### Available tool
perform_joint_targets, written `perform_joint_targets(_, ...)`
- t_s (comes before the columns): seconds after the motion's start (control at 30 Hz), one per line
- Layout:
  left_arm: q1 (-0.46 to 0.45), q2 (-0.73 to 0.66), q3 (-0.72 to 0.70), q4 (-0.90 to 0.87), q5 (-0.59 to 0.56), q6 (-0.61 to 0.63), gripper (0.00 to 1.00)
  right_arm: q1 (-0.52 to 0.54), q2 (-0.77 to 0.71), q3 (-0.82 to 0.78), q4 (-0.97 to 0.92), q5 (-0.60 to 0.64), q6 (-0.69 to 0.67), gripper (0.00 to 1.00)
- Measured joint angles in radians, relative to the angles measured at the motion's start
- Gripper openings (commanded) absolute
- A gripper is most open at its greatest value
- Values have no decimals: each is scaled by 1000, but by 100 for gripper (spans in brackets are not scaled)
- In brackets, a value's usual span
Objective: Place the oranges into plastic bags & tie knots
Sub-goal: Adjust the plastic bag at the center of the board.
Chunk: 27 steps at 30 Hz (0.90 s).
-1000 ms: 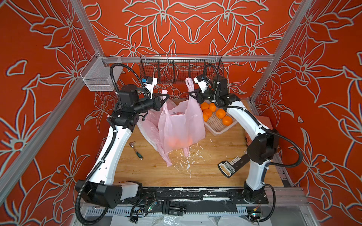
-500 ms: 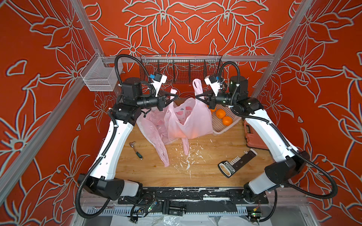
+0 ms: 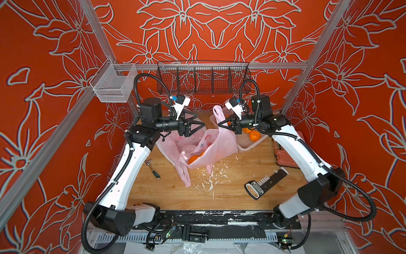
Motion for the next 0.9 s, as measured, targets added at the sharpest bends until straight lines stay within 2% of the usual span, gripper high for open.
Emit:
perform_joint_targets(0.07, 30, -31, -13, 50, -20, -35, 83, 0, 0, 0, -5, -6, -3, 0)
perform_joint_targets(0.13, 45, -40, -8, 92, -51, -64, 75, 4, 0, 0, -6, -8, -5, 0)
perform_joint_targets(0.23, 47, -10, 22, 129, -34, -90, 75, 6, 5, 2, -6, -16, -8, 0)
perform_joint_targets(0.3, 37, 43, 64, 132, 24, -82, 80, 6, 12, 4, -7, -28, -12, 0)
perform_joint_targets(0.4, -19, 123, 121, 86, 43, -23, 91, 8, 31, 13, -23, -50, -24, 0)
perform_joint_targets(0.53, -87, 200, 160, 26, 66, 31, 92, 16, 49, 24, -44, -69, -36, 0)
perform_joint_targets(0.67, -93, 260, 223, -2, 47, 42, 90, 23, 52, 24, -56, -82, -45, 0)
perform_joint_targets(0.8, -93, 301, 261, -12, 25, 34, 85, 27, 53, 25, -59, -88, -48, 0)
perform_joint_targets(0.9, -93, 330, 275, -17, 23, 24, 67, 28, 58, 31, -59, -92, -48, 0)
